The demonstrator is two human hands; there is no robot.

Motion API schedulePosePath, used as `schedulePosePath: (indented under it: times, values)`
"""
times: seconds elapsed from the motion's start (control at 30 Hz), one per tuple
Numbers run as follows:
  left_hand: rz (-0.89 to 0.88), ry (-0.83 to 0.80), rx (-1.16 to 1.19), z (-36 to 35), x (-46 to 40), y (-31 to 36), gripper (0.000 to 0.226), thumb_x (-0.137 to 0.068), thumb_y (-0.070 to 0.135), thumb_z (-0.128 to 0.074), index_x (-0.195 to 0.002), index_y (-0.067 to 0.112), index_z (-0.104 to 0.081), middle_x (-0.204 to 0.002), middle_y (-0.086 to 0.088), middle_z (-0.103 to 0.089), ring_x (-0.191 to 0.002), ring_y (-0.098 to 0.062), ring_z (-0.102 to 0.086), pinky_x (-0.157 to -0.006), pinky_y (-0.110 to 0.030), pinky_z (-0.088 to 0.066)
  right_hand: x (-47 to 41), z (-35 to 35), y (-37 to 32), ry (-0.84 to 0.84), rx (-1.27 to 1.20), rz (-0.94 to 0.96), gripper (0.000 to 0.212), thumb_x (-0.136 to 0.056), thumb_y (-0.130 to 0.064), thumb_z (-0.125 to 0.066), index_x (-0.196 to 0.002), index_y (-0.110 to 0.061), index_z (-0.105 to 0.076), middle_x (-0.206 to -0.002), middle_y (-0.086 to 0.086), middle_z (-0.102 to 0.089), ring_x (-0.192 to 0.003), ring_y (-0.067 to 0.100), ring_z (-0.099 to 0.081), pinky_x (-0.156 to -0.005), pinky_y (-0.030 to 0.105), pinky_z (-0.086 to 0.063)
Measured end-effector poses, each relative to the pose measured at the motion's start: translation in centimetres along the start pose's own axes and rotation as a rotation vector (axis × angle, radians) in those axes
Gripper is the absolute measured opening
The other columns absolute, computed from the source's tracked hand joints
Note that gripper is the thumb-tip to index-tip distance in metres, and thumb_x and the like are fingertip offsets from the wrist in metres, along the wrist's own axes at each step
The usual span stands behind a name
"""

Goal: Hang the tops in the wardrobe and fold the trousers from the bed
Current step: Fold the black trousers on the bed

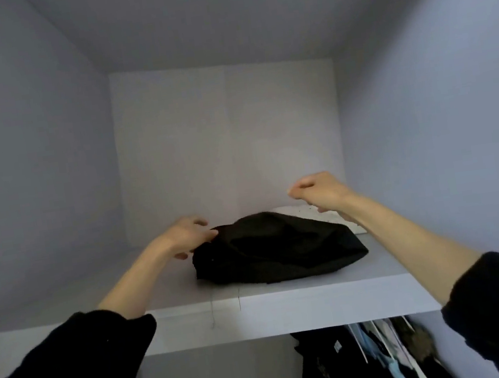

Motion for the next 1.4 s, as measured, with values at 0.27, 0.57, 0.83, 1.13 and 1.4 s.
schedulePosePath:
  times: [0.27, 0.57, 0.83, 1.13, 1.4]
  values:
    - [-0.223, -0.268, -0.221, -2.6, 0.4, 1.4, 0.064, -0.085, -0.018, -0.026, -0.133, 0.017, -0.050, -0.139, -0.003, -0.045, -0.127, -0.018, -0.041, -0.095, -0.016, -0.034, 3.5, -8.7, -1.8, -0.540, 0.638, 0.221, 0.041, -0.091, -0.053, -0.049, -0.120, -0.027, -0.063, -0.125, -0.002, -0.061, -0.116, 0.018, -0.053, -0.100, 0.031, -0.041]
    - [-0.409, -0.456, -0.284, -6.1, 3.2, 7.3, 0.050, -0.091, 0.016, -0.058, -0.138, 0.028, -0.043, -0.140, 0.012, -0.043, -0.126, -0.001, -0.037, -0.101, -0.014, -0.026, 1.8, 1.9, 7.4, -0.507, 0.817, -0.006, 0.049, -0.091, 0.002, -0.034, -0.120, -0.021, -0.065, -0.130, -0.005, -0.059, -0.122, 0.015, -0.050, -0.107, 0.028, -0.037]
    - [-0.358, -0.613, -0.356, -8.7, 2.9, 7.6, 0.088, -0.075, 0.024, -0.077, -0.144, 0.042, -0.025, -0.149, 0.015, -0.027, -0.138, -0.008, -0.025, -0.114, -0.029, -0.025, 1.6, 2.7, 7.4, -0.295, 0.341, 0.071, 0.036, -0.094, -0.044, -0.047, -0.112, -0.021, -0.068, -0.124, -0.009, -0.062, -0.116, 0.010, -0.054, -0.101, 0.023, -0.038]
    - [-0.592, -0.551, -0.260, -14.8, 2.3, 12.4, 0.073, -0.085, 0.035, -0.067, -0.146, 0.033, -0.027, -0.141, 0.011, -0.045, -0.129, -0.007, -0.041, -0.111, -0.030, -0.030, 2.7, 5.8, 10.1, -0.478, 0.568, -0.075, 0.029, -0.088, -0.031, -0.057, -0.117, -0.035, -0.061, -0.121, -0.009, -0.060, -0.111, 0.010, -0.054, -0.099, 0.023, -0.040]
    - [-0.544, -0.564, -0.342, -20.1, 0.4, 14.8, 0.073, -0.096, 0.042, -0.042, -0.149, 0.027, 0.006, -0.158, 0.003, 0.004, -0.144, -0.011, 0.001, -0.117, -0.027, -0.001, 1.3, 7.7, 16.8, -0.329, 0.622, -0.087, 0.053, -0.095, -0.026, -0.038, -0.143, -0.043, -0.027, -0.155, -0.006, -0.023, -0.145, 0.013, -0.007, -0.116, 0.043, 0.006]
Point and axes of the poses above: each hand's wrist, its own x-axis away from the middle knuckle, its own z-axis out of the back of the hand, y = z × x, the point moved 6 cm from there along -x, towards the middle knuckle
